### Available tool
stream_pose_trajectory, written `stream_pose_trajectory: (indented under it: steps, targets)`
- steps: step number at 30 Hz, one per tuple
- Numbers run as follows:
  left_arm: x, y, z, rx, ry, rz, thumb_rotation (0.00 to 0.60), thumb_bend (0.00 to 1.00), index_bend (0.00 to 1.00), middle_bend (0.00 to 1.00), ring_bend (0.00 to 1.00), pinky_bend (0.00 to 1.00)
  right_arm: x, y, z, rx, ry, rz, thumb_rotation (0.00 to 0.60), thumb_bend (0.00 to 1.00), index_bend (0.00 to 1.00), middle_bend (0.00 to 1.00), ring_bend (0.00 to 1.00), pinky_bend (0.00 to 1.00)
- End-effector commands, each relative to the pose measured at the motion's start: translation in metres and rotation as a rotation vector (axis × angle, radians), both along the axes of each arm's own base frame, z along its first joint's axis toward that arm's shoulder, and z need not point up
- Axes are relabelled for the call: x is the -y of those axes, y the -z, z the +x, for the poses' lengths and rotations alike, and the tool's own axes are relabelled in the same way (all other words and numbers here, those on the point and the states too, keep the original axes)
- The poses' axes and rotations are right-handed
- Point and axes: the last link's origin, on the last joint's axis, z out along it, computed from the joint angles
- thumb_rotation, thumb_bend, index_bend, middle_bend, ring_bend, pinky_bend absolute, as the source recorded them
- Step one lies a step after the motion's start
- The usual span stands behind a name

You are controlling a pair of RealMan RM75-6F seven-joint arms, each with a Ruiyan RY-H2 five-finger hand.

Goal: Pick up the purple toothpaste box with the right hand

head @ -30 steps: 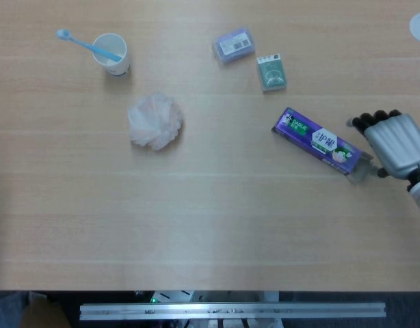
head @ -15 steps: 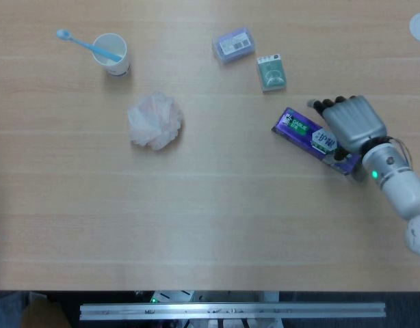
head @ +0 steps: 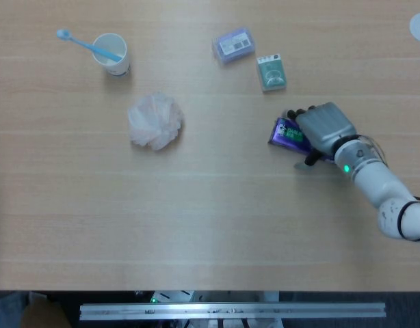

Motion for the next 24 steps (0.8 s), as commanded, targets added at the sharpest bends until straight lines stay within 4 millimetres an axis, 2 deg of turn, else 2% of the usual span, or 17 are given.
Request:
stream_pose_trajectory:
  steps: [1, 6, 10, 11, 14, 15, 24]
  targets:
    - [0.001, -0.001, -0.001, 0.0, -0.002, 0.003, 0.6, 0.33, 0.23, 0.22, 0.18, 0.18, -0.007, 0.002, 0.004, 0.007, -0.016, 0.026, 0.428, 0.0, 0.15, 0.27, 0.28, 0.37]
    - [0.002, 0.0, -0.002, 0.001, -0.007, 0.001, 0.6, 0.33, 0.23, 0.22, 0.18, 0.18, -0.022, 0.001, 0.004, -0.008, -0.055, 0.073, 0.427, 0.0, 0.15, 0.27, 0.28, 0.37]
    - [0.002, 0.0, -0.001, 0.003, -0.003, 0.003, 0.6, 0.33, 0.23, 0.22, 0.18, 0.18, -0.021, -0.003, 0.002, -0.047, -0.104, 0.043, 0.432, 0.02, 0.15, 0.27, 0.27, 0.37]
    - [0.002, 0.0, -0.001, 0.004, -0.002, 0.004, 0.6, 0.33, 0.23, 0.22, 0.18, 0.18, -0.019, -0.003, 0.001, -0.059, -0.12, 0.028, 0.452, 0.04, 0.15, 0.27, 0.27, 0.37]
    - [0.003, 0.0, -0.002, 0.005, -0.005, 0.006, 0.6, 0.33, 0.23, 0.22, 0.18, 0.18, -0.015, -0.002, -0.002, -0.081, -0.162, -0.02, 0.58, 0.07, 0.15, 0.27, 0.27, 0.37]
    - [0.004, 0.0, -0.003, 0.004, -0.008, 0.007, 0.6, 0.33, 0.23, 0.22, 0.18, 0.18, -0.014, -0.001, -0.003, -0.082, -0.166, -0.028, 0.6, 0.08, 0.15, 0.27, 0.26, 0.37]
    - [0.007, -0.003, -0.006, 0.005, -0.02, 0.016, 0.6, 0.33, 0.23, 0.22, 0.18, 0.18, -0.021, 0.013, -0.004, -0.105, -0.227, -0.017, 0.6, 0.08, 0.15, 0.27, 0.26, 0.37]
